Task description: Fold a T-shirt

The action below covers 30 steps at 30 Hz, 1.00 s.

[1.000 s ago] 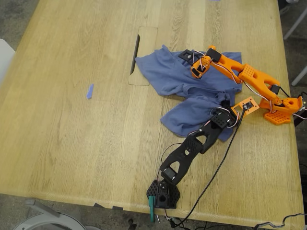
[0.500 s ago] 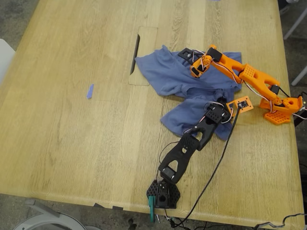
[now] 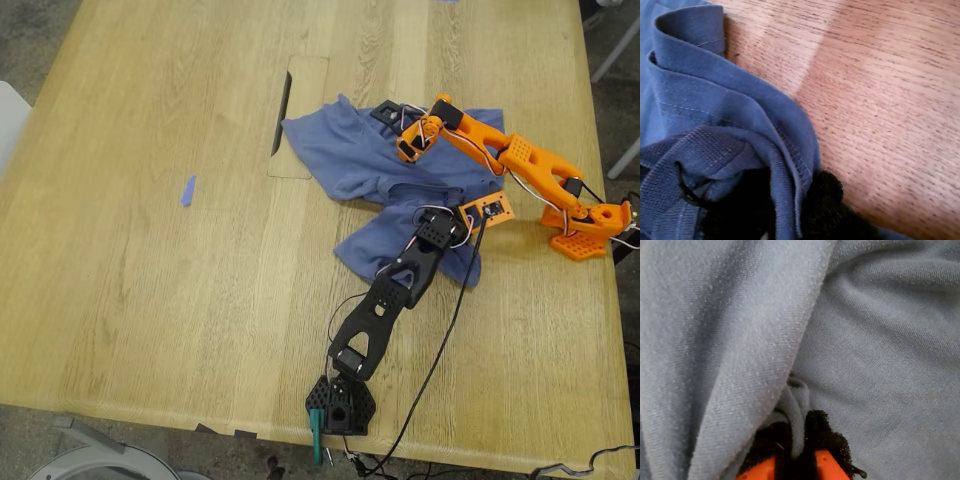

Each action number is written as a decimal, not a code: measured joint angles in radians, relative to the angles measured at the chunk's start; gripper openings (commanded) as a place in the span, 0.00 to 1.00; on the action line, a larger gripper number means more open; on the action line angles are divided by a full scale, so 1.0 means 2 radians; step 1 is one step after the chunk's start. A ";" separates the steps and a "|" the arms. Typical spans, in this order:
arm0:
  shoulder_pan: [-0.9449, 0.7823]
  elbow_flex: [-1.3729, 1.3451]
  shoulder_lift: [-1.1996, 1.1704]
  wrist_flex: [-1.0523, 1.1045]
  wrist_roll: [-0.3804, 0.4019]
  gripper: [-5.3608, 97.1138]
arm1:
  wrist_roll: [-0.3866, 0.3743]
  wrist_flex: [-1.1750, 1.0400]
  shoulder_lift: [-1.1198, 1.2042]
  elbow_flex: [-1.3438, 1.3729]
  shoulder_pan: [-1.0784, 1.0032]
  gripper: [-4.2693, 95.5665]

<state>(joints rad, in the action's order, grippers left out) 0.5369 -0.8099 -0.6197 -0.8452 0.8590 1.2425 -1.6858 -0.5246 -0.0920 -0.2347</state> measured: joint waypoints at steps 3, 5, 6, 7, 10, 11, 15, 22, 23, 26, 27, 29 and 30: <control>-0.002 0.000 0.000 0.000 -0.005 0.05 | 0.000 0.000 0.000 0.000 0.002 0.04; -0.003 0.000 -0.002 -0.002 -0.006 0.05 | 0.000 0.000 0.000 0.000 0.002 0.04; -0.005 0.000 -0.002 -0.005 -0.007 0.05 | 0.000 0.000 -0.002 0.000 0.002 0.04; -0.007 0.000 -0.011 -0.009 -0.009 0.05 | 0.000 0.000 -0.005 0.000 0.002 0.04; -0.018 -0.001 -0.038 -0.036 -0.010 0.05 | 0.000 0.000 -0.022 0.000 0.002 0.04; -0.023 -0.005 -0.046 -0.047 -0.011 0.05 | -0.001 0.000 -0.029 0.000 0.002 0.04; -0.053 -0.009 -0.081 -0.091 -0.007 0.05 | -0.001 0.000 -0.065 0.007 0.001 0.04; -0.091 -0.010 -0.110 -0.151 0.000 0.05 | 0.002 0.000 -0.098 0.013 -0.002 0.04; -0.094 -0.010 -0.115 -0.159 0.002 0.05 | 0.002 0.000 -0.101 0.013 -0.002 0.04; -0.100 -0.011 -0.133 -0.176 0.007 0.05 | 0.002 0.000 -0.114 0.013 -0.002 0.04; -0.102 -0.011 -0.142 -0.181 0.008 0.05 | 0.005 0.000 -0.119 0.013 -0.002 0.04; -0.108 -0.011 -0.163 -0.193 0.012 0.05 | 0.007 0.000 -0.130 0.013 -0.001 0.04; -0.112 -0.011 -0.175 -0.199 0.013 0.05 | 0.008 0.000 -0.137 0.013 -0.001 0.04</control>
<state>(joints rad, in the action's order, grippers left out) 0.3129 -0.8314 -0.9695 -1.2425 0.8851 1.2579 -1.6858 -0.7992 -0.0660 -0.2362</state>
